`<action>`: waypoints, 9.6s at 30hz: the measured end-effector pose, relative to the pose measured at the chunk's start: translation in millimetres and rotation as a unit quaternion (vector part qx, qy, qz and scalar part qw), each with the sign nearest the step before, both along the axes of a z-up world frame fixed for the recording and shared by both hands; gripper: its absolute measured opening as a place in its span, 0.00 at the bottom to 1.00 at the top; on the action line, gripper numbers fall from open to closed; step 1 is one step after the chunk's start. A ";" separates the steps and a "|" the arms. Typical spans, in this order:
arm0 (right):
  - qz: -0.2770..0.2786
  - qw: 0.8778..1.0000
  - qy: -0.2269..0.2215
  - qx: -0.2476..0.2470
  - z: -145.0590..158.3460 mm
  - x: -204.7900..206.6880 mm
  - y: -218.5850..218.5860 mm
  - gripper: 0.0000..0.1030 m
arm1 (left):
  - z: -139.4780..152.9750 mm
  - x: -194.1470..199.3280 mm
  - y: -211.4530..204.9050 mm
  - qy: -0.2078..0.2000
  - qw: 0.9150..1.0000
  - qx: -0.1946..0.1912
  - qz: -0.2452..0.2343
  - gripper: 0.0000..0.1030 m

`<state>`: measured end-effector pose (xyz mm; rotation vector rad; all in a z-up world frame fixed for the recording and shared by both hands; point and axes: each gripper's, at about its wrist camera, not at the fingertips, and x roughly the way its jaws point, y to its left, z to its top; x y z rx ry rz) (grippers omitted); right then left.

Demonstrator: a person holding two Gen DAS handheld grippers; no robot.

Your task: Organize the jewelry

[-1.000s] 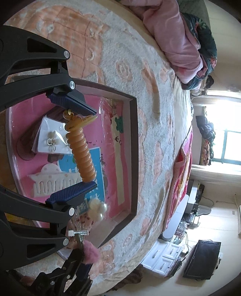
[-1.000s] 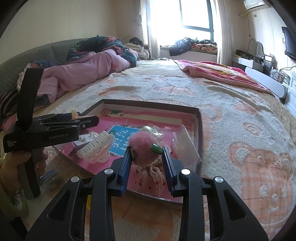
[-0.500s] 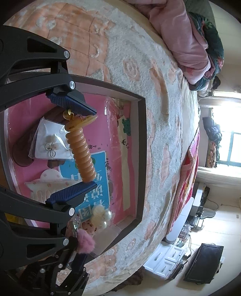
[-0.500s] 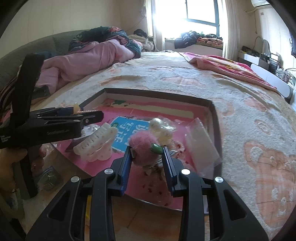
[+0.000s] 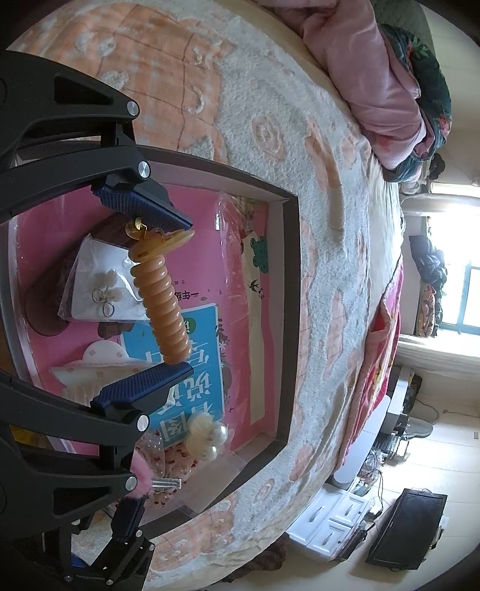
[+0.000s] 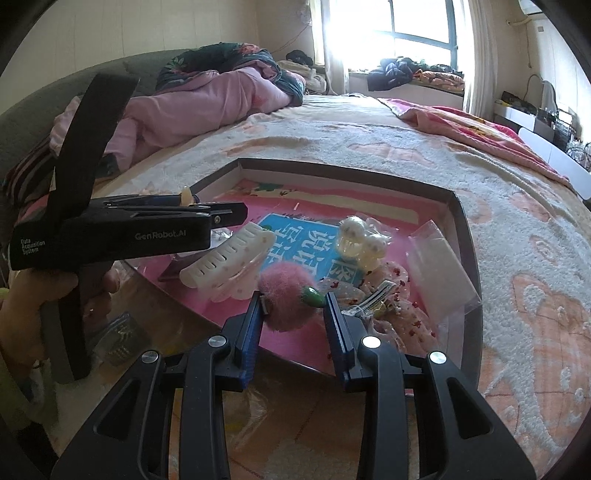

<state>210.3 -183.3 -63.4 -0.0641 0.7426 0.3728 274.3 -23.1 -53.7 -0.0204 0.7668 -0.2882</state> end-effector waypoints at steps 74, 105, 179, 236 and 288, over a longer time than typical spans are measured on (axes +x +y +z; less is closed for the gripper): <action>-0.022 0.999 -0.041 0.023 28.4 -79.4 -31.2 0.77 | 34.4 -101.6 21.9 -0.044 0.999 0.009 0.022 0.89; 0.094 0.993 0.052 -0.046 -23.4 -36.4 24.1 0.57 | -12.0 -114.3 24.8 0.054 0.998 0.003 -0.017 0.17; -0.013 1.000 0.019 -0.007 1.5 4.2 -34.5 0.41 | -2.0 -7.4 -7.1 0.001 1.000 -0.020 -0.009 0.17; -0.114 0.988 -0.108 0.008 30.9 -97.0 -81.1 0.94 | 38.3 -129.4 -10.0 -0.088 0.996 -0.013 0.021 0.89; -0.154 0.952 -0.264 0.020 46.8 -176.5 -83.4 0.94 | 46.0 -200.1 9.5 -0.195 0.978 -0.005 0.077 0.89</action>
